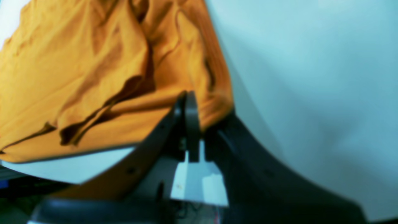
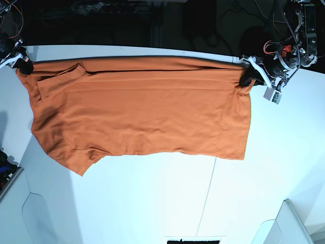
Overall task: Layout the t-shirt on the table in an organized manner, then fold the t-shirt properly
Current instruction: 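Lay the folded edge down, then open both grippers and withdraw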
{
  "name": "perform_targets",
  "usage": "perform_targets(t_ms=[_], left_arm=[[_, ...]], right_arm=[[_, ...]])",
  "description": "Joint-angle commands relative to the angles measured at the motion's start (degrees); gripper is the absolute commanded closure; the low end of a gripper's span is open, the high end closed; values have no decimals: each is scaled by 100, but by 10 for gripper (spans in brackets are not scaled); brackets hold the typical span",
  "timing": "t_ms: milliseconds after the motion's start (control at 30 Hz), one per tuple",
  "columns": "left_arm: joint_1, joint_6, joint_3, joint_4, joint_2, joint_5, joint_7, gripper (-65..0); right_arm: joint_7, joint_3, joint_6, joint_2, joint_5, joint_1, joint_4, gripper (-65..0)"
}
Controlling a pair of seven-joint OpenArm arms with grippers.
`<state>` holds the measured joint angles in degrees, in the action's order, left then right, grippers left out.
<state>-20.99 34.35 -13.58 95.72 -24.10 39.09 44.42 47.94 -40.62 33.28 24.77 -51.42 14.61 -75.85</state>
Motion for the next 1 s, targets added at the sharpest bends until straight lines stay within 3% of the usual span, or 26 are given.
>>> perform_targets(t_ms=[0,133,300,367,433,533,767,900,967], left_arm=[[-15,48,-37,68,-83,13,109,0],[-13,127,-37,68,-83,59,170,-18],[-13,127,-37,68,-83,76,177,-199],[4,127,-42,68,-85,116,173,-249],[4,149,-98,68,-87,212,173,-256],[4,243,-306,70,-87,376,177,-256],[7,278,-820,70,-361,896,192,-263],[22,481,-1088,70,-645,1322,190,-359],[22,565,-1126,70,-763,1499,166,-366]], right_arm=[[-37,-59,37,140,-22,50,-162,0],[-33,-57,55,142,48,129,-415,0],[-31,-57,-2,144,153,114,-472,0],[-35,-59,-4,160,153,114,-472,-100],[-59,-76,-4,208,151,111,-479,-187],[-57,-199,-4,254,151,111,-529,-248],[-321,-459,-72,514,330,7,-542,-255],[-490,-525,-190,782,494,-310,-540,-255],[-623,-518,-210,901,505,-557,-533,-255]])
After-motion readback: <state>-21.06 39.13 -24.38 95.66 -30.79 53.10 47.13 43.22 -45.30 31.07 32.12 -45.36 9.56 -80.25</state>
